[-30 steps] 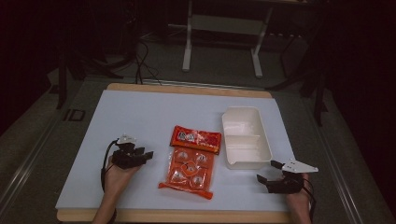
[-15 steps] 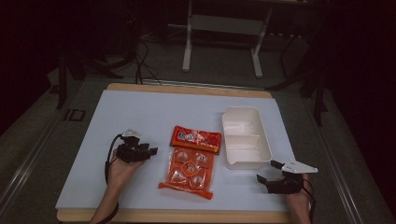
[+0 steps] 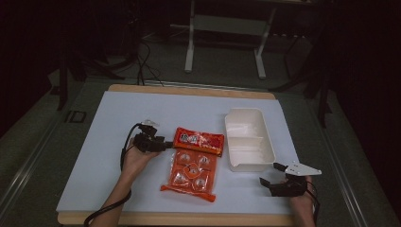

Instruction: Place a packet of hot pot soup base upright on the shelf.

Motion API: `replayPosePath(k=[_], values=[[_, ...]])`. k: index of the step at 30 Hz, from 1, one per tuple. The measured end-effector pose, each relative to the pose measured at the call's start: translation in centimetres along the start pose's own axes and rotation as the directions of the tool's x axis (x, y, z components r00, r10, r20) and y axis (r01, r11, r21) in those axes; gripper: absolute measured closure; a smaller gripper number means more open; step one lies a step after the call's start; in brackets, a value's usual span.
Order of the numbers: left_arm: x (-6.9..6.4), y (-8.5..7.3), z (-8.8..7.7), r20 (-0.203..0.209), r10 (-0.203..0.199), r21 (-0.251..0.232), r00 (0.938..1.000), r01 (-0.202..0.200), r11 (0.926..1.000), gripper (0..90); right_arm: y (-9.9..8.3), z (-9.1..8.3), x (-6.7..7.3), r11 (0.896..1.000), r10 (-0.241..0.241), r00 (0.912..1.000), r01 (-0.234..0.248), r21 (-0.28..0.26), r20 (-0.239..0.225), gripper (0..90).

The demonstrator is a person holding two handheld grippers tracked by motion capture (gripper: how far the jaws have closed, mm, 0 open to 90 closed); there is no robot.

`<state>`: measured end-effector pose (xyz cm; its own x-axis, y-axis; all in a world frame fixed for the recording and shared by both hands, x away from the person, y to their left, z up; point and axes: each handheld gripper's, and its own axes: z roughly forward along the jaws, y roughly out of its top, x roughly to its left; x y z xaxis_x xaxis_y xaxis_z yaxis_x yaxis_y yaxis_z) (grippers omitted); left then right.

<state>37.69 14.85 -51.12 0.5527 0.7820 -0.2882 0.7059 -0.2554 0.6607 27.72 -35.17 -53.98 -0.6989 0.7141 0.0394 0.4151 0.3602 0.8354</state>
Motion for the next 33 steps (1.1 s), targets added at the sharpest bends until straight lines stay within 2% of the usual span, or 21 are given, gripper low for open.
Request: replayPosePath(k=[13, 15, 18, 22, 27, 30, 33], values=[[0.3, 2.3, 2.8, -0.019, 0.019, 0.065, 0.9996, -0.017, 0.9977, 51.5, 0.0, 0.0, 0.0, 1.0, -0.002, 1.0, 0.002, 0.003, -0.009, 10.5], [0.4, 2.5, 3.2, -0.034, 0.01, 0.064, 0.9994, -0.008, 0.9979, 51.9, 0.0, 0.0, 0.0, 1.0, -0.002, 0.9999, 0.002, 0.004, -0.01, 10.5], [0.8, 2.6, 3.8, -0.026, -0.01, 0.069, 0.9996, 0.012, 0.9976, 51.9, 0.0, 0.0, 0.0, 1.0, -0.003, 0.9999, 0.003, 0.003, -0.01, 10.5], [1.0, 2.6, 4.7, 0.001, -0.021, 0.083, 0.9998, 0.021, 0.9963, 51.8, 0.0, 0.0, -0.1, 1.0, -0.002, 0.9999, 0.002, 0.003, -0.011, 10.5], [0.7, 2.7, 5.2, 0.017, -0.023, 0.074, 0.9996, 0.021, 0.997, 52.2, 0.0, 0.0, -0.1, 1.0, -0.002, 0.9999, 0.002, 0.004, -0.013, 10.5], [0.4, 2.6, 5.2, 0.057, -0.009, 0.082, 0.9983, 0.005, 0.9966, 56.1, 0.0, 0.0, 0.0, 1.0, -0.003, 0.9999, 0.003, 0.003, -0.012, 10.5], [0.2, 2.3, 4.7, 0.096, 0.006, 0.057, 0.9953, -0.011, 0.9983, 64.1, 0.0, 0.0, -0.1, 1.0, -0.003, 0.9999, 0.003, 0.003, -0.013, 10.5]])
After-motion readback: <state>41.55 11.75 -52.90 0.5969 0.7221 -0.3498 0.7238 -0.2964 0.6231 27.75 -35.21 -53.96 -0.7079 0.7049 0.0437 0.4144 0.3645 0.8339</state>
